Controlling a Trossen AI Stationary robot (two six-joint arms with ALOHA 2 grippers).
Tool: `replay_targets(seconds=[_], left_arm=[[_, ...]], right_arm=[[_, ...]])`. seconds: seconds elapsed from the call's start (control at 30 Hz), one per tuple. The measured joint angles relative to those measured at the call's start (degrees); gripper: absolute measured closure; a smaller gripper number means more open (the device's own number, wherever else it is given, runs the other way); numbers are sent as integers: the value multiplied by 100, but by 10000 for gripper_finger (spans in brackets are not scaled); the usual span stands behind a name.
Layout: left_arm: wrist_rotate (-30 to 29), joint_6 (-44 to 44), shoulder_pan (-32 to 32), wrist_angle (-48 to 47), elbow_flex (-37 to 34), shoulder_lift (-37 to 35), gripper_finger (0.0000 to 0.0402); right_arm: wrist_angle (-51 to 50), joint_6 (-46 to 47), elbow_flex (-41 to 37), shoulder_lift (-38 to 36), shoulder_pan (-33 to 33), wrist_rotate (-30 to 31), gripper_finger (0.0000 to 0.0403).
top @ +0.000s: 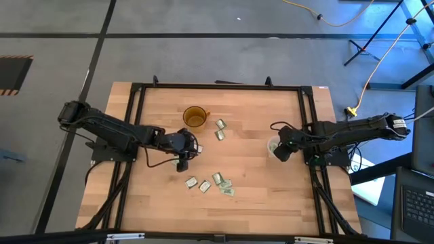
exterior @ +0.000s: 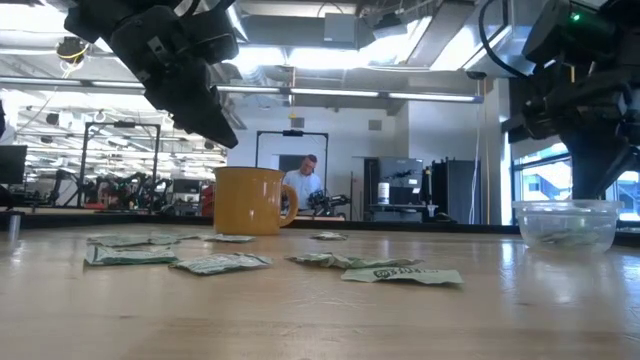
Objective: Pick and place items into bin
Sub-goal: Put the stevia packet into the transparent bin
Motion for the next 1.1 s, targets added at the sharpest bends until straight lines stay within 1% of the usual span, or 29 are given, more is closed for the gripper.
replay_targets(seconds=[0.1,0.2,0.3,0.37,0.47,0.57,0.63,0.7,0.9,1.0,1.1], left_arm=[[-17,37,0,0,0,0,348],[-259,316,0,-25,0,0,350],[-642,401,45,-295,0,0,349],[-942,197,148,-530,0,0,347],[-1123,125,283,-963,0,12,344],[-1095,140,401,-1297,-2,108,343],[-1013,-180,548,-1275,-4,242,343],[-789,-438,680,-1320,-4,372,343],[-327,-576,750,-1521,-4,882,343],[-255,-725,750,-1674,-4,1153,339],[-212,-780,754,-1633,10,1317,328]], right_arm=[[0,2,0,-1,-2,91,353],[0,-2,1,-44,-1,147,352],[-31,-87,125,-119,1,573,353],[-19,-267,313,-181,1,928,354],[15,-645,632,-255,1,1332,354],[223,-1061,872,-282,-2,1518,354],[434,-1292,950,-281,0,1580,354],[640,-1488,965,-280,1,1587,354],[679,-1663,966,-278,-1,1585,354],[679,-1669,966,-278,0,1586,354],[678,-1680,966,-278,0,1585,354]])
